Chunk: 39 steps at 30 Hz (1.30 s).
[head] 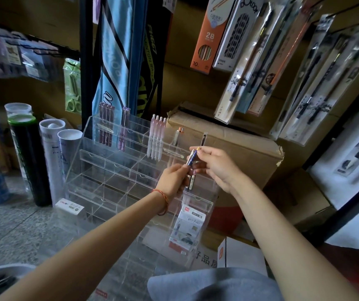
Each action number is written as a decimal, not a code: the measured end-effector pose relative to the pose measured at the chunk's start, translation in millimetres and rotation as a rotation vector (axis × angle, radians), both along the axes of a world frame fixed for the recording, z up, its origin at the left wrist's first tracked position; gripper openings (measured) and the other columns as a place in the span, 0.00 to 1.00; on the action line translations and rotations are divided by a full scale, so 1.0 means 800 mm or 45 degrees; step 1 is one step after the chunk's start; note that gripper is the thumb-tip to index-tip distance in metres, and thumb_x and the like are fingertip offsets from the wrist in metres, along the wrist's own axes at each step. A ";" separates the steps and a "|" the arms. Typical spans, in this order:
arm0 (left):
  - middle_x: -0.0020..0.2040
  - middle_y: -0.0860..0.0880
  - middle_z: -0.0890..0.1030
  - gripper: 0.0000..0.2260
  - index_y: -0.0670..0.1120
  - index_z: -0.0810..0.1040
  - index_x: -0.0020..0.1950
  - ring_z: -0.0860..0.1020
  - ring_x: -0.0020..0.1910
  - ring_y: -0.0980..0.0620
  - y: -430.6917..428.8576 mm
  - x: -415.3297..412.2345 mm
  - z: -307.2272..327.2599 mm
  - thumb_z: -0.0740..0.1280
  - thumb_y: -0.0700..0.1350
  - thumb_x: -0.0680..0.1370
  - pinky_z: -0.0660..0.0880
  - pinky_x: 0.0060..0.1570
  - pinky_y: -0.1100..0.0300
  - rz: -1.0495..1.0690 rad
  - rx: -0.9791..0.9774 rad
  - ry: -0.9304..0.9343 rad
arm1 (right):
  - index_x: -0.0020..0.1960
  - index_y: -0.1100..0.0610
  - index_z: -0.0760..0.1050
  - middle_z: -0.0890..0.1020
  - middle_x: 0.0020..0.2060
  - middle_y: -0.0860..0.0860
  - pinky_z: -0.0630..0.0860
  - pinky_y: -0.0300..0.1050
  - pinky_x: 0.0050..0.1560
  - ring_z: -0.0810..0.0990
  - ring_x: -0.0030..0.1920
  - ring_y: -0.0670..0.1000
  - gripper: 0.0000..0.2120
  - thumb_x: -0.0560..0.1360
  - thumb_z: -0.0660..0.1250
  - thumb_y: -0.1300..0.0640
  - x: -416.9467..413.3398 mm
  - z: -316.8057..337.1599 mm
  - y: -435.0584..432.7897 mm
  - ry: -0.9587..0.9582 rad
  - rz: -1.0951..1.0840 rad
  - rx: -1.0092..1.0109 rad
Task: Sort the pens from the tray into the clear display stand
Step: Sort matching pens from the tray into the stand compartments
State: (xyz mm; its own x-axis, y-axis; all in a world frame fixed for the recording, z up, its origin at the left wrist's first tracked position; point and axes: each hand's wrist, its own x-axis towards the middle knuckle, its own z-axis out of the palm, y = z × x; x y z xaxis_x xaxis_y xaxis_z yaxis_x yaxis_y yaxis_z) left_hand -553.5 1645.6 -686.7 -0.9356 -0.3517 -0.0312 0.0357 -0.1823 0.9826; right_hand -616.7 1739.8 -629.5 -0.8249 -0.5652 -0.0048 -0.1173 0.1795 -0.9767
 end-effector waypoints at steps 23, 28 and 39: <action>0.48 0.50 0.81 0.06 0.47 0.78 0.50 0.78 0.46 0.53 0.004 -0.003 -0.019 0.68 0.46 0.75 0.76 0.51 0.58 0.236 -0.757 0.125 | 0.49 0.56 0.74 0.82 0.49 0.60 0.80 0.37 0.38 0.82 0.43 0.50 0.06 0.75 0.65 0.65 0.000 0.011 0.025 0.278 0.031 0.104; 0.75 0.51 0.60 0.21 0.49 0.59 0.74 0.55 0.75 0.50 -0.006 0.000 -0.021 0.54 0.50 0.81 0.52 0.74 0.53 0.112 -1.426 -0.172 | 0.52 0.54 0.70 0.79 0.42 0.48 0.73 0.26 0.38 0.78 0.41 0.41 0.06 0.76 0.64 0.63 -0.017 0.029 0.038 0.763 -0.424 -0.047; 0.77 0.50 0.44 0.25 0.56 0.47 0.76 0.40 0.76 0.47 -0.020 0.006 -0.046 0.53 0.49 0.81 0.41 0.73 0.45 -0.156 -1.859 -0.286 | 0.45 0.52 0.73 0.80 0.38 0.50 0.80 0.40 0.41 0.80 0.41 0.47 0.06 0.75 0.65 0.63 -0.026 -0.040 0.030 0.478 -0.138 0.288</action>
